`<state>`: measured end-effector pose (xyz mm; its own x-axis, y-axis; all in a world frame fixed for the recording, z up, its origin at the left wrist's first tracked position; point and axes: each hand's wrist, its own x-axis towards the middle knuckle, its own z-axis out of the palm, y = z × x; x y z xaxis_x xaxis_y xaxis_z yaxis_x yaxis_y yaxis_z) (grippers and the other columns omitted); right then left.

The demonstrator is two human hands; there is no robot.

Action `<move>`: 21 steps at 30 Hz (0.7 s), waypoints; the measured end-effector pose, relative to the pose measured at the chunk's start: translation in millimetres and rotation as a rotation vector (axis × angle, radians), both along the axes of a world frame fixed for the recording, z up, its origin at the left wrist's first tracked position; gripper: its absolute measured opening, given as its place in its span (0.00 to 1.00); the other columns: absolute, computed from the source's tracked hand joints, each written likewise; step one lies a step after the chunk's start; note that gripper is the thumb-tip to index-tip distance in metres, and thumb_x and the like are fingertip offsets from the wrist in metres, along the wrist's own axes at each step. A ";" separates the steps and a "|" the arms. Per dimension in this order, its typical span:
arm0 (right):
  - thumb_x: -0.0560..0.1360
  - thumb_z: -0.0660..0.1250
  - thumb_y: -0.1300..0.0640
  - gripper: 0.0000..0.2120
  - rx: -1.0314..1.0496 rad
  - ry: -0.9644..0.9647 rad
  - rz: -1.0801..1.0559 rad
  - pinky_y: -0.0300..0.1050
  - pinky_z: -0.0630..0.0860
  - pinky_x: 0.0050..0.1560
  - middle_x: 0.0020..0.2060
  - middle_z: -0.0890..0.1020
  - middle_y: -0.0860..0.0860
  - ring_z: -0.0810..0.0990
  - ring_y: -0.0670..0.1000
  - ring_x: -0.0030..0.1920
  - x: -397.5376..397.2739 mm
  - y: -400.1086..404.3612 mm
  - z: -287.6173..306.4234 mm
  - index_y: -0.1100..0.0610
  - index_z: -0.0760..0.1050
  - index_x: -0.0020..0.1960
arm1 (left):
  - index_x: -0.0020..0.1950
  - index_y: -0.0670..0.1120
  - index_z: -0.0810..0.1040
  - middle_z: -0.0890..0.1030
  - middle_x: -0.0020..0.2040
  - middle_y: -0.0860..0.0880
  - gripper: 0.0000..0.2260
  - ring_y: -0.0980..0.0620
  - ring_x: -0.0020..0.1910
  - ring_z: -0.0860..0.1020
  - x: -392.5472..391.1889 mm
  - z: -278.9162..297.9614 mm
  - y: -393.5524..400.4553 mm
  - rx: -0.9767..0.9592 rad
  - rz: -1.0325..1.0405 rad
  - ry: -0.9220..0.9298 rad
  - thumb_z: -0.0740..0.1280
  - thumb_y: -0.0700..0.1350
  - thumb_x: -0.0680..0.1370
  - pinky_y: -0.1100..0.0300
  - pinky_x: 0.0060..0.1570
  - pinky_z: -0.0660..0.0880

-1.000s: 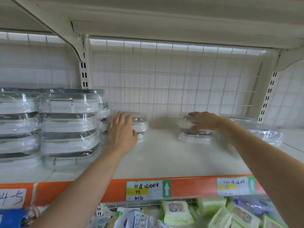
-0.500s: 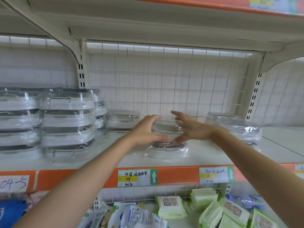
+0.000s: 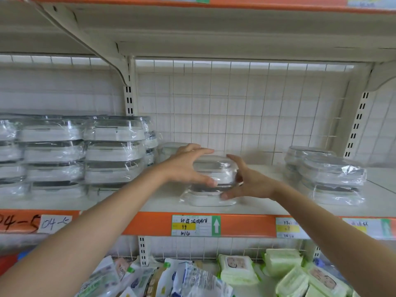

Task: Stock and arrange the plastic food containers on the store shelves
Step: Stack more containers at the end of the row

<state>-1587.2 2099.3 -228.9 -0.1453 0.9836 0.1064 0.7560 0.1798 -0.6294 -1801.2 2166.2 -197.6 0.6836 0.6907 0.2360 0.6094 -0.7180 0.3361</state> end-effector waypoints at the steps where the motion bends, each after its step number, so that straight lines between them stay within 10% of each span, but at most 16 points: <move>1: 0.63 0.78 0.49 0.56 0.027 -0.023 0.008 0.34 0.70 0.45 0.41 0.76 0.45 0.76 0.42 0.41 -7.8 4.7 -2.4 0.45 0.40 0.75 | 0.74 0.64 0.57 0.56 0.75 0.55 0.44 0.51 0.75 0.54 3.3 0.8 -1.2 0.056 0.022 0.114 0.73 0.67 0.62 0.48 0.71 0.56; 5: 0.65 0.78 0.50 0.57 -0.004 -0.003 0.055 0.43 0.72 0.60 0.55 0.77 0.50 0.77 0.48 0.55 -16.2 18.3 -4.2 0.43 0.36 0.75 | 0.75 0.61 0.53 0.57 0.76 0.52 0.49 0.48 0.74 0.59 -2.6 6.3 -1.5 0.147 0.115 0.316 0.75 0.66 0.61 0.46 0.70 0.61; 14: 0.74 0.69 0.52 0.29 0.220 -0.504 -0.211 0.42 0.61 0.66 0.69 0.70 0.52 0.67 0.52 0.68 46.8 -6.7 30.8 0.54 0.65 0.72 | 0.73 0.46 0.55 0.70 0.67 0.46 0.45 0.45 0.63 0.71 -16.1 24.0 -1.8 0.169 0.262 0.567 0.79 0.51 0.65 0.52 0.55 0.73; 21: 0.75 0.68 0.56 0.25 0.222 -0.531 -0.486 0.45 0.62 0.66 0.68 0.70 0.55 0.68 0.55 0.67 115.5 -43.7 50.3 0.56 0.67 0.70 | 0.72 0.51 0.63 0.67 0.66 0.50 0.34 0.50 0.63 0.70 41.9 17.2 -17.6 0.315 0.026 0.213 0.72 0.57 0.70 0.53 0.58 0.71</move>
